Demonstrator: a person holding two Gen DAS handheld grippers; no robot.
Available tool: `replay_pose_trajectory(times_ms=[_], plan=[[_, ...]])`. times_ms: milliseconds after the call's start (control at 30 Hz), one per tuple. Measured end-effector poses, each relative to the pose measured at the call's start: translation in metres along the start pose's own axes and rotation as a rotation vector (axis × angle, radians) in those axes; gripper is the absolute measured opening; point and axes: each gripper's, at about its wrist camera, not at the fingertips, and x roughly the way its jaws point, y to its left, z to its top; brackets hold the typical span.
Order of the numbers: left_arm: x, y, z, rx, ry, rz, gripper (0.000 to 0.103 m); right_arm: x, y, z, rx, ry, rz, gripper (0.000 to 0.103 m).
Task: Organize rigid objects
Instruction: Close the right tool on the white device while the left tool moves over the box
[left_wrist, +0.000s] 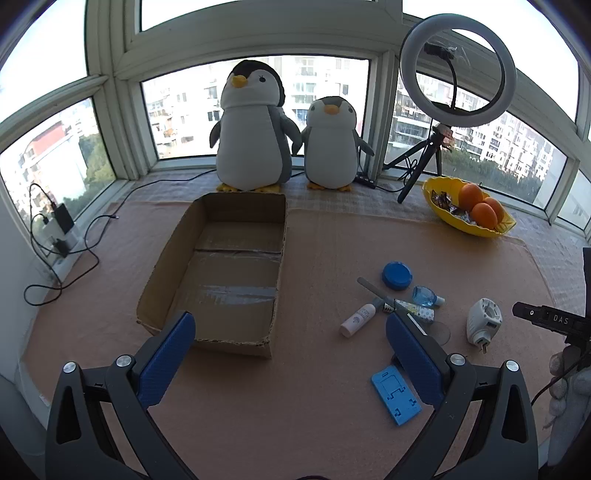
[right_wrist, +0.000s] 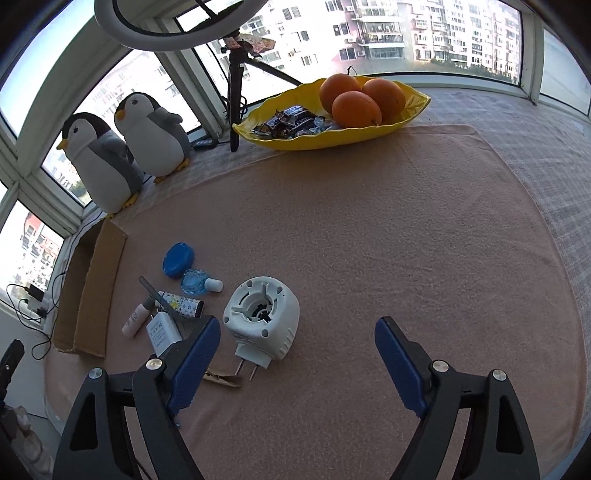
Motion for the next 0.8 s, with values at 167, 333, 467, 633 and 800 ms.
replay_pose_trajectory(times_ms=[167,333,467,633,800], plan=[[0.003,0.001,-0.002,0.001,0.008,0.007,0.103,0.019,-0.009,0.006,0.036,0.072,0.044,0.063],[0.007,0.004,-0.006,0.003,0.023,0.019,0.103,0.025,-0.001,0.013,0.01,0.102,0.059,0.06],[0.014,0.011,-0.008,-0.002,0.044,0.033,0.103,0.033,0.006,0.018,-0.012,0.133,0.059,0.055],[0.024,0.032,-0.007,-0.025,0.06,0.077,0.103,0.042,0.009,0.021,-0.025,0.152,0.044,0.052],[0.042,0.071,-0.001,-0.09,0.092,0.117,0.103,0.046,0.005,0.021,-0.017,0.156,0.048,0.051]])
